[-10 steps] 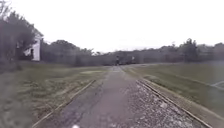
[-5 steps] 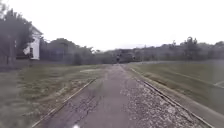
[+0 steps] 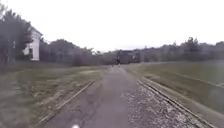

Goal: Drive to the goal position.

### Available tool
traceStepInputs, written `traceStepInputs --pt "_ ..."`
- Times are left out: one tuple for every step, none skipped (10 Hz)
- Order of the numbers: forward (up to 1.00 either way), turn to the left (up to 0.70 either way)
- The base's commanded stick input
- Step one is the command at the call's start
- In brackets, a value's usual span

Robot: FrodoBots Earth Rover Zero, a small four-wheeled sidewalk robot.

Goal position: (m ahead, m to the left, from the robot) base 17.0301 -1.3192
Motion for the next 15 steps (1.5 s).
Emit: traceStepInputs --pt "0.45 -0.27" --pt "0.45 -0.23" --pt "0.45 -0.16" --pt "0.45 0.0" --pt "0.45 0.0" --pt "0.45 0.0" --pt "0.45 0.0" --pt "0.45 0.0" --pt "0.45 0.0" --pt "0.45 0.0" --pt "0.45 0.0" --pt "0.45 0.0" --pt "0.45 0.0" --pt "0.45 0.0" --pt "0.45 0.0"
